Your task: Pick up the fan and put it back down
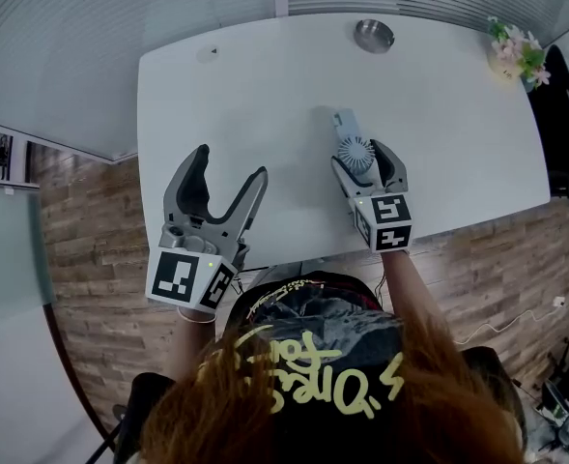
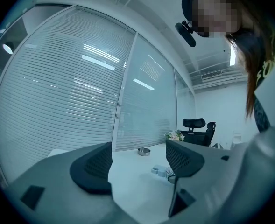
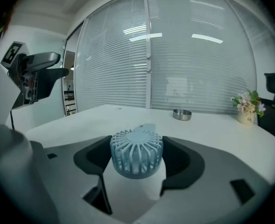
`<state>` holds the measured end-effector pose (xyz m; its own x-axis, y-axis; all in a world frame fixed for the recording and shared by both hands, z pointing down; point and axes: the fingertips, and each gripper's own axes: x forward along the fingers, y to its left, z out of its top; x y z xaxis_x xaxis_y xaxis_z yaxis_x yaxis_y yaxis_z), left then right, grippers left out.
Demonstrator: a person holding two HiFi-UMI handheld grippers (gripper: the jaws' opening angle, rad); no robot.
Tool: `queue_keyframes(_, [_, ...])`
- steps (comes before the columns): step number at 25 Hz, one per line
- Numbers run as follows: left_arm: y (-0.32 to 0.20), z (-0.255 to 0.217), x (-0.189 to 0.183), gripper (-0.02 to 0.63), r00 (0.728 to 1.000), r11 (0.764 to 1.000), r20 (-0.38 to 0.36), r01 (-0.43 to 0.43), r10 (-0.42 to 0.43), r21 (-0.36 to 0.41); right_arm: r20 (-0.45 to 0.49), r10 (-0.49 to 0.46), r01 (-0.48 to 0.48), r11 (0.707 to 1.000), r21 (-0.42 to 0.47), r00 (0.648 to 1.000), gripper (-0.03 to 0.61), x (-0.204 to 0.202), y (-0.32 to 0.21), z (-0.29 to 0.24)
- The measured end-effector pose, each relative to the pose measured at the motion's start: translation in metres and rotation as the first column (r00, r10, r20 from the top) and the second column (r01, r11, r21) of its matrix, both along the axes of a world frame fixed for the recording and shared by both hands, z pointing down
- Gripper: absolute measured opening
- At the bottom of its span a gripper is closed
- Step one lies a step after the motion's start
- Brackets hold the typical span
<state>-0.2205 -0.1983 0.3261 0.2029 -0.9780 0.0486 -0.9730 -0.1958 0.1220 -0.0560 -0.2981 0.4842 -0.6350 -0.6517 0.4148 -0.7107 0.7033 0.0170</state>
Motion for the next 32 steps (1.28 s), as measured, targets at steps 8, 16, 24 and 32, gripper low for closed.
queue_keyframes(8, [-0.010, -0.009, 0.014, 0.354, 0.999, 0.999, 0.004, -0.037, 0.037, 0.023, 0.047, 0.011, -0.015, 0.997, 0.082, 0.999, 0.333, 0.009, -0.002, -0.040])
queue_keyframes(16, [-0.019, -0.022, 0.025, 0.353, 0.997, 0.996, 0.019, -0.078, 0.077, 0.054, 0.108, 0.013, -0.032, 0.984, 0.175, 0.994, 0.333, 0.016, -0.004, -0.087])
queue_keyframes(24, [-0.029, -0.038, 0.040, 0.351, 0.994, 0.989, 0.034, -0.111, 0.108, 0.094, 0.168, 0.017, -0.060, 0.965, 0.256, 0.986, 0.333, 0.031, -0.003, -0.135])
queue_keyframes(32, [-0.027, -0.049, 0.046, 0.351, 0.991, 0.985, 0.049, -0.127, 0.122, 0.119, 0.220, 0.006, -0.080, 0.939, 0.333, 0.976, 0.332, 0.040, 0.007, -0.177])
